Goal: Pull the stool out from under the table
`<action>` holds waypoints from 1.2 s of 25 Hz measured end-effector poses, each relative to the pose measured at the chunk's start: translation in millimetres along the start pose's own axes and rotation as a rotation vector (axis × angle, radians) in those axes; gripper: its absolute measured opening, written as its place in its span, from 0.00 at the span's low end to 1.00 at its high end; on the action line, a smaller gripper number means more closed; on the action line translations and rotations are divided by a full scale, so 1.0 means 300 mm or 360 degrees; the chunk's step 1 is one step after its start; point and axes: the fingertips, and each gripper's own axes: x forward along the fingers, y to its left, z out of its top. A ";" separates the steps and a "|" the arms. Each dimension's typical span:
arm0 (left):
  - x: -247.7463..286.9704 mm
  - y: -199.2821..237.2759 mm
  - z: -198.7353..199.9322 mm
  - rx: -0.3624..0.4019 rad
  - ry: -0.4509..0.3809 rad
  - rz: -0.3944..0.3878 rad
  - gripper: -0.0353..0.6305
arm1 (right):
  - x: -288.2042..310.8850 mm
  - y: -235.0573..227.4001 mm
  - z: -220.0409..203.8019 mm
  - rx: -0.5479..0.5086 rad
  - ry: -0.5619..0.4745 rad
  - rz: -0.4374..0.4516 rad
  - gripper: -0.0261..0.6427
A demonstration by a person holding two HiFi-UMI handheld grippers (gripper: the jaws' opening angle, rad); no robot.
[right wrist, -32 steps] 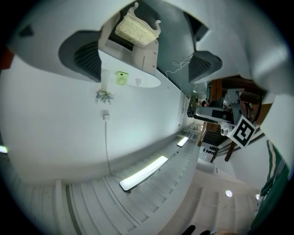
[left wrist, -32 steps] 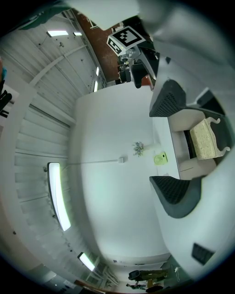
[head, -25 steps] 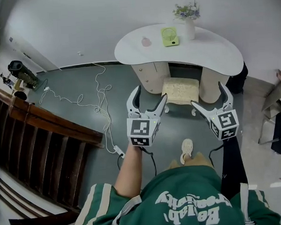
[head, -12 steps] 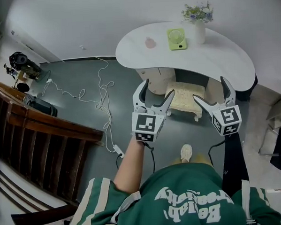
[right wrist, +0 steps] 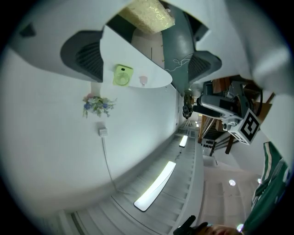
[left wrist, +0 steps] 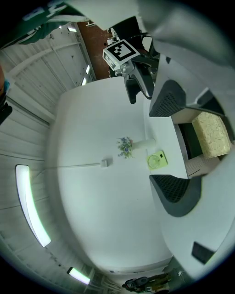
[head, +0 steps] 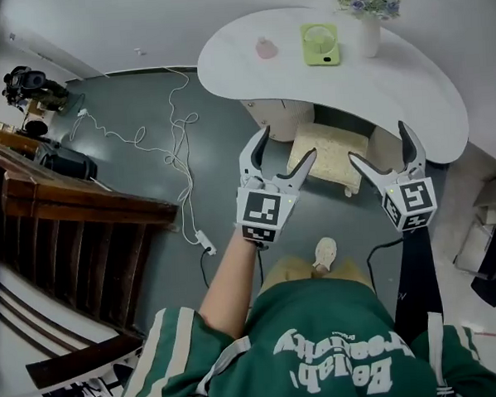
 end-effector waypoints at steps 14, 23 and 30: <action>0.163 0.033 -0.306 -0.0012 0.0227 -0.0111 0.65 | 0.131 0.008 -0.344 0.0181 0.0232 -0.0011 0.90; 0.302 0.181 -0.620 0.0007 0.0346 -0.0230 0.65 | 0.294 0.002 -0.580 0.0244 0.0387 -0.0141 0.89; 0.437 0.248 -0.809 -0.0013 0.0351 -0.0301 0.65 | 0.408 0.023 -0.763 0.0254 0.0524 -0.0143 0.87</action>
